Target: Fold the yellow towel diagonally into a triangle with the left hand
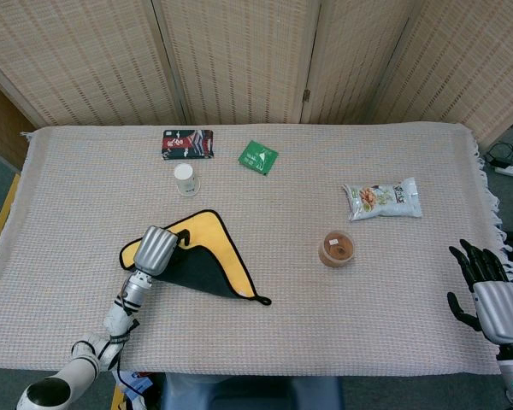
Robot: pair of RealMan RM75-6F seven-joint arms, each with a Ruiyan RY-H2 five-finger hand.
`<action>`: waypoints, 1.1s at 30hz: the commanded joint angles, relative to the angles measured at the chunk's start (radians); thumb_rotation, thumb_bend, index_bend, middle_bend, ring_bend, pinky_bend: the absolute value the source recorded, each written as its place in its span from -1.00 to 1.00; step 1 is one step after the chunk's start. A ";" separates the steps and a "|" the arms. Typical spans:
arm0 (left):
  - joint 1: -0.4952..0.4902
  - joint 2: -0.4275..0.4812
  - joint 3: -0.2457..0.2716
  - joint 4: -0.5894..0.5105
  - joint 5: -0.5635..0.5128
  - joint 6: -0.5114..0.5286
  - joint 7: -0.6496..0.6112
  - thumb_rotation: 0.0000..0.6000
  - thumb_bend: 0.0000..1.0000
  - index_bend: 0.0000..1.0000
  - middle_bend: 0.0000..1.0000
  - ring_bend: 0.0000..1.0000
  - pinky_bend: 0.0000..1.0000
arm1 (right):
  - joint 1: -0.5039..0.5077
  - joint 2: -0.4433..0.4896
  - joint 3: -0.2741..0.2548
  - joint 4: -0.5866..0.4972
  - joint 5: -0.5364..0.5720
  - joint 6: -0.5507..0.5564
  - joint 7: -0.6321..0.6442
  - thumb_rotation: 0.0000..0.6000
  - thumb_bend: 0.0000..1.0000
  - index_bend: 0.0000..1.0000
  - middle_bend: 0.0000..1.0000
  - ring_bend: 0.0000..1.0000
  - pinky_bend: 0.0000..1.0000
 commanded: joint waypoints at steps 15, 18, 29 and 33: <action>-0.157 -0.093 -0.031 0.180 -0.088 -0.184 -0.059 1.00 -0.03 0.21 1.00 1.00 1.00 | 0.014 0.005 0.015 0.013 0.044 -0.040 0.023 1.00 0.03 -1.00 -1.00 -1.00 -1.00; -0.182 -0.097 -0.042 0.199 -0.109 -0.226 -0.071 1.00 -0.03 0.20 1.00 1.00 1.00 | 0.016 0.006 0.017 0.016 0.052 -0.047 0.030 1.00 0.03 -1.00 -1.00 -1.00 -1.00; -0.231 -0.122 -0.043 0.229 -0.140 -0.326 -0.096 1.00 -0.03 0.18 1.00 1.00 1.00 | 0.020 0.010 0.029 0.025 0.079 -0.062 0.049 1.00 0.03 -1.00 -1.00 -1.00 -1.00; -0.252 -0.133 -0.044 0.241 -0.151 -0.359 -0.094 1.00 -0.03 0.17 1.00 1.00 1.00 | 0.017 0.012 0.032 0.027 0.085 -0.060 0.054 1.00 0.03 -1.00 -1.00 -1.00 -1.00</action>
